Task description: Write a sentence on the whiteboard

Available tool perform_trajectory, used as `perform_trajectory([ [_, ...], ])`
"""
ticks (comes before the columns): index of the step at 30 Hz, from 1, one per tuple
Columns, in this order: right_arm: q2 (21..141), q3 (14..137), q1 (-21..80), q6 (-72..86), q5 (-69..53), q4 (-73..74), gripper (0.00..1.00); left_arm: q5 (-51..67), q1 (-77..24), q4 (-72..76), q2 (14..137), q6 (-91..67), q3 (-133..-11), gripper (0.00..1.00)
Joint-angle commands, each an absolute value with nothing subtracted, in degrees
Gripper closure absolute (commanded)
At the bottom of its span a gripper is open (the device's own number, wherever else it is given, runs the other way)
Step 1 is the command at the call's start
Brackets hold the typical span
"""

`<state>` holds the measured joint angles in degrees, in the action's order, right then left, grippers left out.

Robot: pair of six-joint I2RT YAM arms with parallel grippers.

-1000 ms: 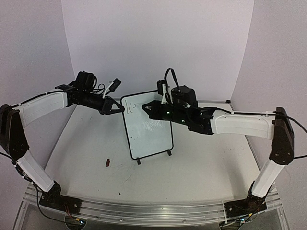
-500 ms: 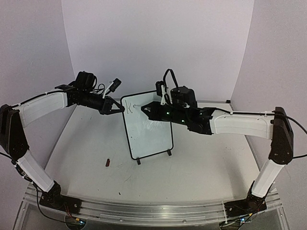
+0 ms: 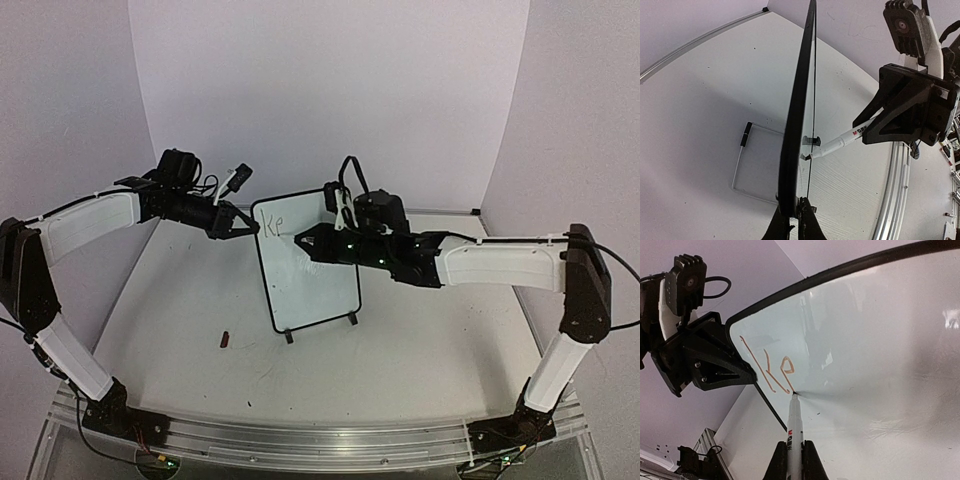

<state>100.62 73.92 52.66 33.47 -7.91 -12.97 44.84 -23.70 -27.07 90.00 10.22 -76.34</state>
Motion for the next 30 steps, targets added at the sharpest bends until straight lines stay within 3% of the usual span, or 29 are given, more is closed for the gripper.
perform_trajectory([
  [1, 100.1, 72.7, 52.5, 34.3, -6.5, -14.2, 1.0, 42.7, -23.9, -27.9, 88.0, 12.7, -75.5, 1.0],
  [17, 93.3, 69.8, 52.5, 32.6, -4.9, -17.3, 1.0, 42.7, -23.8, -27.8, 88.0, 12.8, -75.4, 1.0],
  [30, 97.1, 72.5, 52.5, 32.6, -4.7, -17.3, 1.0, 42.7, -23.9, -27.9, 88.2, 12.8, -75.4, 1.0],
])
